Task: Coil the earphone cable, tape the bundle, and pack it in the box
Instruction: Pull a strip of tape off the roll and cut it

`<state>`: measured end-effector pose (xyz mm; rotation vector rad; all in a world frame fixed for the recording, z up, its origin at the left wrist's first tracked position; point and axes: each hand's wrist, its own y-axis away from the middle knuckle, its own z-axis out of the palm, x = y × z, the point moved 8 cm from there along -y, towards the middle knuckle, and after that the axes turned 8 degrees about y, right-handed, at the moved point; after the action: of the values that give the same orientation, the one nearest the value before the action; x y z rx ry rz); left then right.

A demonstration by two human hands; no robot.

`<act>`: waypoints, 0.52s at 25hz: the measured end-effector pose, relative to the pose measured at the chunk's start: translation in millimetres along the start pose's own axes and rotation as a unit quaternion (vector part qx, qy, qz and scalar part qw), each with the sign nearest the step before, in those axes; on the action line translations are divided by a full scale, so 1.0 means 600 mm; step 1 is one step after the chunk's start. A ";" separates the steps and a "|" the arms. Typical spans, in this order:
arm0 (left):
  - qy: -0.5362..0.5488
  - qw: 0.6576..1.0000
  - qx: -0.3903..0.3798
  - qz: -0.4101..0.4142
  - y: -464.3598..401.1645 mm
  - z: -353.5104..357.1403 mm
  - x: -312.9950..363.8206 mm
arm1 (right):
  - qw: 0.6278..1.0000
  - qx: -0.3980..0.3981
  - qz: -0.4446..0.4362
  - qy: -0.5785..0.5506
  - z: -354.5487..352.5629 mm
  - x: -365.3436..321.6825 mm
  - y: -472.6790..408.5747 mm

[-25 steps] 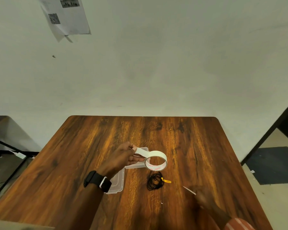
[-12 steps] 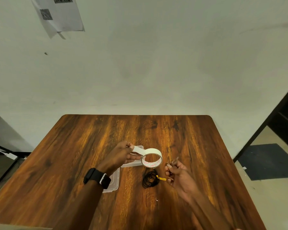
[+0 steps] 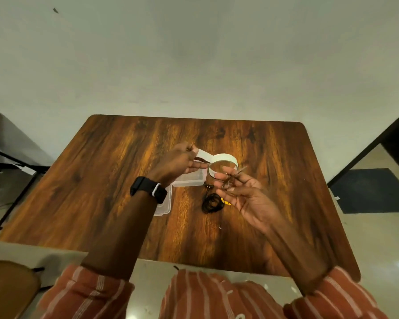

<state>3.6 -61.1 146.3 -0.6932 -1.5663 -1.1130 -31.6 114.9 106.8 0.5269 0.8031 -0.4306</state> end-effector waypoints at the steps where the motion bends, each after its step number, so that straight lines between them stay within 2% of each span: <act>1: 0.002 1.000 0.000 0.003 -0.001 0.001 0.002 | 1.000 -0.005 -0.001 0.010 0.005 0.002 0.003; 6: 0.025 0.999 -0.021 0.013 -0.003 0.012 0.019 | 0.994 0.023 -0.009 0.109 0.013 0.002 0.000; 13: 0.054 0.997 -0.047 0.030 -0.005 0.020 0.041 | 0.986 -0.028 0.018 0.161 0.042 -0.001 -0.024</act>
<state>-11.1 -54.0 168.4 -0.7264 -1.4009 -1.1648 -26.0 88.7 118.1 0.5649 1.1104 -0.2910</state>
